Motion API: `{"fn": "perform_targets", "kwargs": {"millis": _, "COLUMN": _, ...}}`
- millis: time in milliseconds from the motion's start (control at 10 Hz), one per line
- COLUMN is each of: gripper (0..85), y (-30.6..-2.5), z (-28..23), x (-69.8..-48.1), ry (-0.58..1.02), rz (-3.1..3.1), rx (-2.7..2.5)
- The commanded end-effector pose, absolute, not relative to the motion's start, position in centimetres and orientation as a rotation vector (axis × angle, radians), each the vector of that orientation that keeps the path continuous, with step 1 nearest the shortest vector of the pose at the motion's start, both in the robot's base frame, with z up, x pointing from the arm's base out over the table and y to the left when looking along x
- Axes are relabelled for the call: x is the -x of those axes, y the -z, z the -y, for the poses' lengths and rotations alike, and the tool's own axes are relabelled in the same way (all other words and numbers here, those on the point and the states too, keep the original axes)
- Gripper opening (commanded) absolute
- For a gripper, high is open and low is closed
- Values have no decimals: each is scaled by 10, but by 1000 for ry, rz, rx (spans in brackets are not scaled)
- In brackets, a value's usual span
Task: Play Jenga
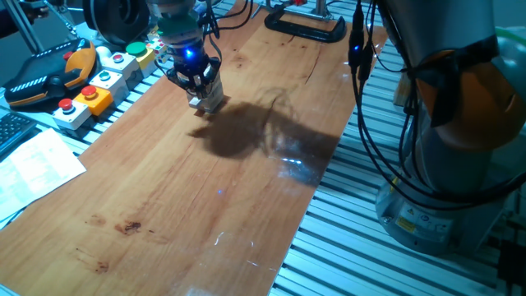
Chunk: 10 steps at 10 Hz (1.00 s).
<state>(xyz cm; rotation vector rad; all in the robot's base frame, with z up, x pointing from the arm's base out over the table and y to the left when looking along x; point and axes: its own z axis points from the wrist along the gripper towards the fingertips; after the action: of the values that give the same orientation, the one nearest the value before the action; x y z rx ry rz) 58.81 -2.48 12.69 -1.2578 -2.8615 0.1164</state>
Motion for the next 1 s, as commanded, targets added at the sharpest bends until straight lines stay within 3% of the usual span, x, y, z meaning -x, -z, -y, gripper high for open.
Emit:
{"fn": "perform_targets", "kwargs": {"millis": 0, "gripper": 7, "y": -127, "z": 25, "x": -588, "ry": -117, "rz": 2861, "rx": 1259}}
{"fn": "perform_targets", "kwargs": {"millis": 900, "gripper": 7, "y": -127, "z": 25, "x": -588, "ry": -55, "rz": 2788, "rx": 1390}}
